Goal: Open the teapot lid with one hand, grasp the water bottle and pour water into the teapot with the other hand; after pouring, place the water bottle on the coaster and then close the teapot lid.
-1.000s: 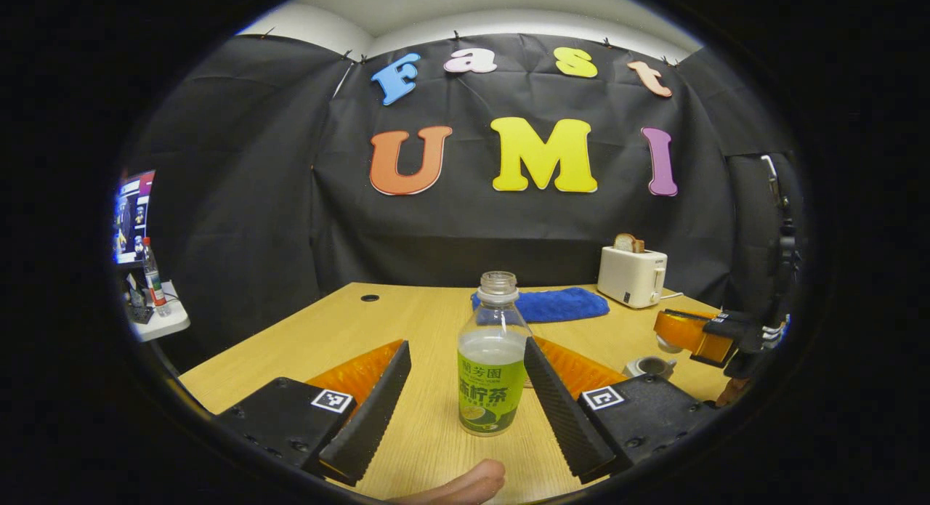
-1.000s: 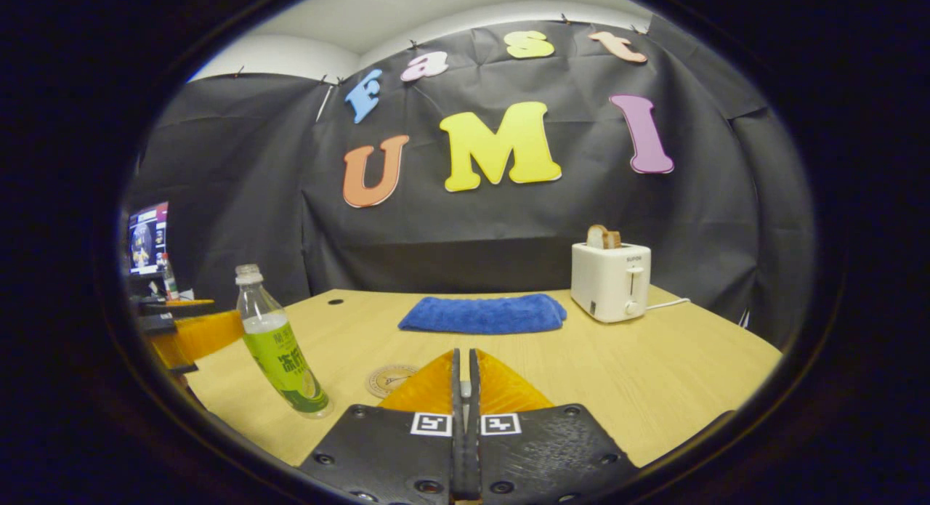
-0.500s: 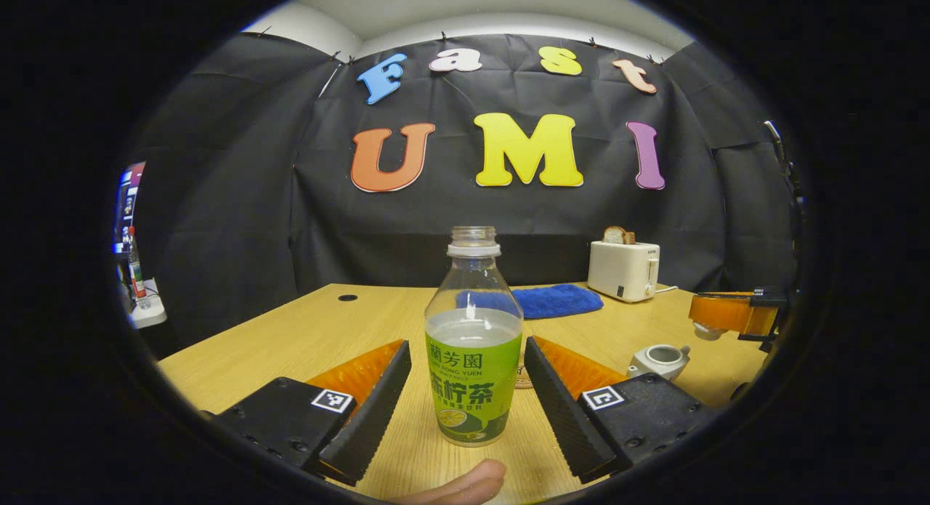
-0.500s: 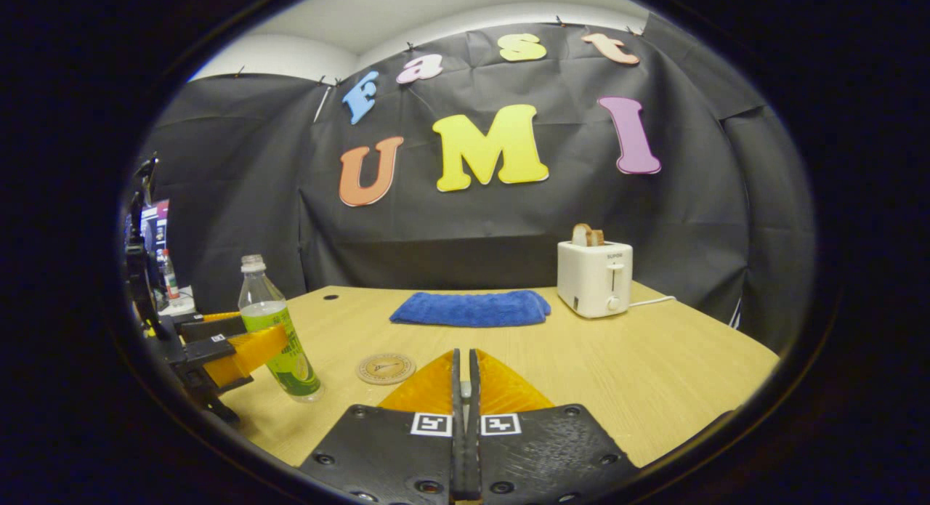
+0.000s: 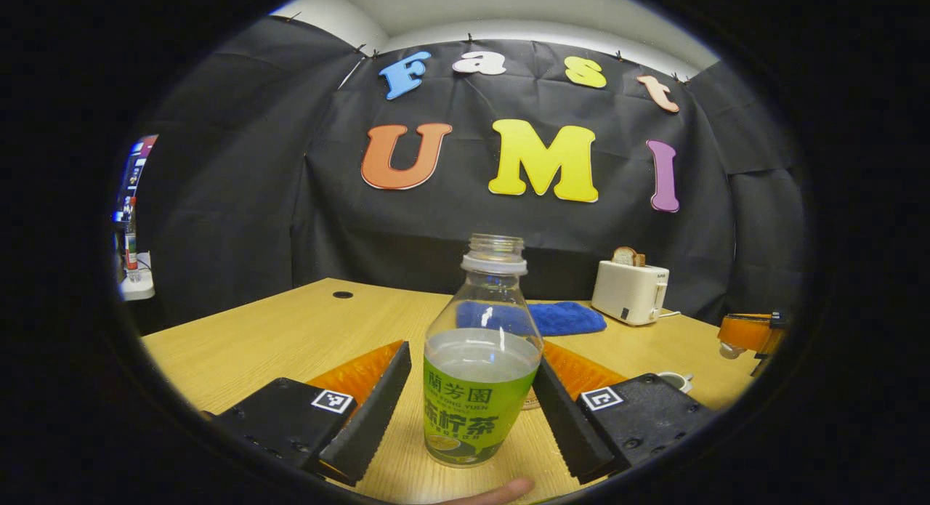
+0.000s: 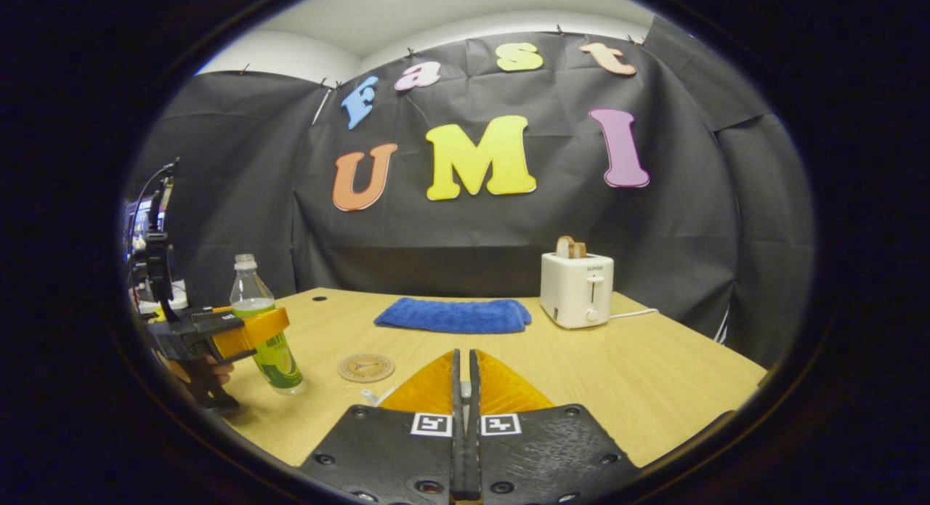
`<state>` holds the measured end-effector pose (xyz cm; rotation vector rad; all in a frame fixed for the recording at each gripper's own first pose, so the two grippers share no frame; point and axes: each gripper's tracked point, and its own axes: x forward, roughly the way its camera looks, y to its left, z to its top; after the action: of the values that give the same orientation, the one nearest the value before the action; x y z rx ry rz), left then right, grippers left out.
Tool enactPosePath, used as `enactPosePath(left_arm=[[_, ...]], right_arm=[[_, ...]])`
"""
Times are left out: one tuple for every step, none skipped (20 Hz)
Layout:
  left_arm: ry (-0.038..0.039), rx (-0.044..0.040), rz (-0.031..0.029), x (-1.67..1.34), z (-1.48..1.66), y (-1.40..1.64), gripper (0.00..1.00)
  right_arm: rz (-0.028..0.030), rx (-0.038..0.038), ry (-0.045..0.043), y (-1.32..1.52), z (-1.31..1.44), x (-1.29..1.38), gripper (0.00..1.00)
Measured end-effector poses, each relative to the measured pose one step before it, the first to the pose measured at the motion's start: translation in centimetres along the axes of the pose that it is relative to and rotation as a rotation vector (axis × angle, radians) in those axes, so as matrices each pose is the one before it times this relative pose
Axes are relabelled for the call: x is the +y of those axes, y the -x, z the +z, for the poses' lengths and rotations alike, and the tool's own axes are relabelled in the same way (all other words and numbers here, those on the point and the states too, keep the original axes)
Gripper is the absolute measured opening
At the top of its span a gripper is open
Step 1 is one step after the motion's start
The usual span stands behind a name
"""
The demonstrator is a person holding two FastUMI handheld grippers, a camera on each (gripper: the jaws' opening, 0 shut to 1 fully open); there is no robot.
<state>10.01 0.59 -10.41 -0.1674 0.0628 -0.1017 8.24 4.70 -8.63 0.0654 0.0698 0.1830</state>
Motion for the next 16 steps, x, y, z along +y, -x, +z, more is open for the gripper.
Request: enactPosePath(left_arm=[[0.00010,0.00760,-0.00949,-0.257,0.020,-0.091,0.96],[-0.00551,0.00891,0.00848,0.177,0.021,0.251,0.85],[-0.00428,0.01525,-0.00369,0.052,-0.149,-0.044,0.82],[-0.00335,0.01177,-0.00241,-0.050,-0.039,0.128,0.81],[-0.00120,0.00939,0.00712,0.072,0.190,0.261,0.80],[0.00114,0.00543,0.00211,0.073,0.150,0.286,0.80],[-0.00402,0.01073,-0.00060,-0.098,-0.156,0.386,0.79],[-0.01703,0.00029,0.01421,0.089,0.173,0.332,0.79],[-0.02764,-0.00390,0.01438,0.267,0.226,0.481,0.79],[-0.03019,0.00137,0.00777,-0.084,0.313,0.434,0.78],[-0.03331,-0.00595,0.01681,0.194,0.233,0.346,0.78],[-0.03504,0.00876,0.01589,0.006,0.180,0.291,0.78],[-0.03788,-0.00897,0.01278,-0.115,0.326,0.259,0.78],[-0.03878,-0.00083,0.00530,-0.425,0.338,0.306,0.78],[-0.03859,-0.00928,0.00195,-0.396,0.475,0.248,0.77],[-0.04251,-0.00343,-0.00206,-0.634,0.289,0.258,0.78]], right_arm=[[-0.00279,-0.00434,-0.00313,0.070,0.164,-0.340,0.00],[-0.00399,-0.00273,-0.00501,0.142,0.047,-0.393,0.00],[-0.00487,-0.00140,-0.00205,0.063,0.164,-0.442,0.00],[-0.00600,-0.00201,-0.00017,0.103,-0.015,-0.334,0.00],[-0.00401,0.00020,0.00521,0.047,0.100,-0.348,0.00],[-0.01292,0.00628,0.00483,0.016,-0.259,-0.634,0.00],[-0.00293,0.00493,-0.00110,0.142,-0.057,-0.387,0.00],[0.00506,0.00078,-0.00439,0.072,0.005,-0.015,0.00],[-0.00023,-0.00044,-0.00252,0.146,-0.026,-0.295,0.00],[-0.00067,0.00174,-0.00101,0.119,-0.137,-0.298,0.00],[-0.00188,0.00270,-0.00290,0.096,-0.111,-0.300,0.00],[-0.00089,0.00187,-0.00376,0.071,-0.068,-0.251,0.00],[-0.00144,0.00481,-0.00258,0.040,-0.025,-0.234,0.00],[-0.00217,0.00686,-0.00134,0.025,-0.175,-0.283,0.00],[-0.00105,0.00529,-0.00070,0.083,0.025,-0.260,0.00],[-0.00245,-0.00126,-0.00093,0.067,0.086,-0.244,0.00]])
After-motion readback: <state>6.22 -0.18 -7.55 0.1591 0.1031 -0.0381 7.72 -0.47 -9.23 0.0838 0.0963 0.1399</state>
